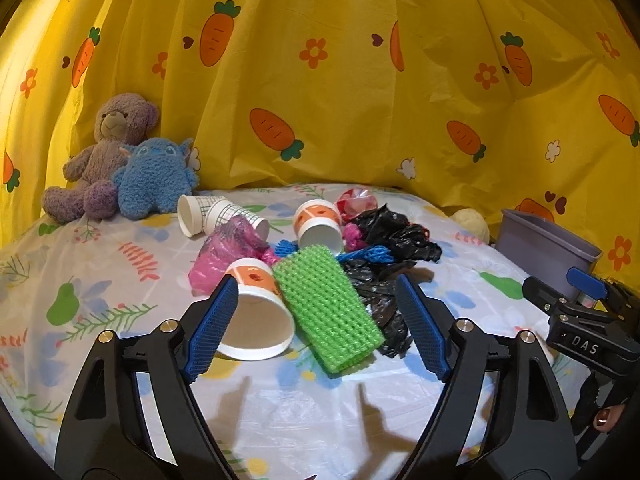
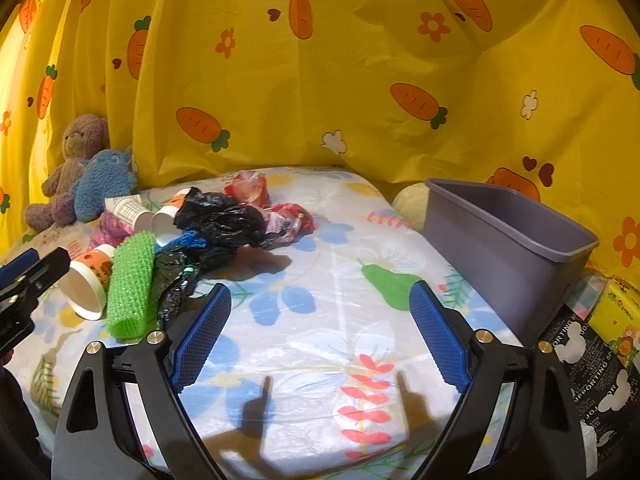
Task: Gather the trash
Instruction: 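Close left gripper on orange paper cup while right gripper grasps green mesh sleeve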
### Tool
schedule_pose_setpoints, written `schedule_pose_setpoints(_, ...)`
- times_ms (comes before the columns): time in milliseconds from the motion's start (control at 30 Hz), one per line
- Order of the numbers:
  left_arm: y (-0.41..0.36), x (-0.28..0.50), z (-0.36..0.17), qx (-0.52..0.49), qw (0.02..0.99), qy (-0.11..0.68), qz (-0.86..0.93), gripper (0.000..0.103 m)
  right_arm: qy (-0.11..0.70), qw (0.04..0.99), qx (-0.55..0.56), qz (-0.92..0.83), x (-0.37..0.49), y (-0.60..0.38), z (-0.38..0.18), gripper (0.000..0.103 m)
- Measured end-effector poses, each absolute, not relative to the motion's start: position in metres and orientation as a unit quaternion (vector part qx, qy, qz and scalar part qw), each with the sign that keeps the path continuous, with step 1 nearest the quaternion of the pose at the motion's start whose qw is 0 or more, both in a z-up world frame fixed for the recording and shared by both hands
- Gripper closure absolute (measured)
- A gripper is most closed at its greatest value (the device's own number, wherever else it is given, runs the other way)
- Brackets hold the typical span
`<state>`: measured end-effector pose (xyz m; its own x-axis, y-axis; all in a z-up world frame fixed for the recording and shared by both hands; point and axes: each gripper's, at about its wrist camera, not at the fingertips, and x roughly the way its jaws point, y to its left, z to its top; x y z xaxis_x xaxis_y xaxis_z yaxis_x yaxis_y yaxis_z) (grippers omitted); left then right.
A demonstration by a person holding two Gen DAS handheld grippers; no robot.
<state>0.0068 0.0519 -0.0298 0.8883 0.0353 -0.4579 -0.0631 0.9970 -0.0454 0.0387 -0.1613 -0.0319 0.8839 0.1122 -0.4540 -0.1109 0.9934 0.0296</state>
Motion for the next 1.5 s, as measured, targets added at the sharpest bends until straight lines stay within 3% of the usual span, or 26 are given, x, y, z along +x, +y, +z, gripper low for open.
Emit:
schedule_pose_setpoints(533,0.115,0.038,-0.069,-0.095,0.943,0.313,0.068,0.077,0.321,0.915,-0.04,0.24,0.066,-0.05,-0.063,0.052)
schedule_pose_setpoints(633,0.12,0.043,-0.068,-0.107,0.941,0.314,0.069,0.08,0.336,0.905,-0.038,0.258,0.071,-0.042,-0.067,0.058)
schedule_pose_setpoints(800,0.124,0.053,-0.07,-0.117,0.937,0.321,0.067,0.088,0.365,0.886,-0.02,0.285,0.079,-0.034,-0.072,0.06)
schedule_pose_setpoints(1233,0.129,0.07,-0.076,-0.141,0.933,0.326,0.048,0.088,0.392,0.867,0.004,0.307,0.089,-0.028,-0.077,0.06)
schedule_pose_setpoints(1267,0.13,0.071,-0.076,-0.146,0.933,0.327,0.044,0.089,0.393,0.866,0.005,0.308,0.09,-0.027,-0.077,0.06)
schedule_pose_setpoints(1300,0.13,0.072,-0.076,-0.146,0.933,0.326,0.044,0.097,0.395,0.866,0.004,0.307,0.091,-0.027,-0.078,0.06)
schedule_pose_setpoints(1333,0.13,0.072,-0.076,-0.143,0.933,0.326,0.044,0.103,0.397,0.866,0.005,0.306,0.092,-0.026,-0.079,0.061)
schedule_pose_setpoints(1500,0.13,0.07,-0.072,-0.144,0.938,0.312,0.043,0.103,0.39,0.87,-0.008,0.301,0.092,-0.026,-0.08,0.085)
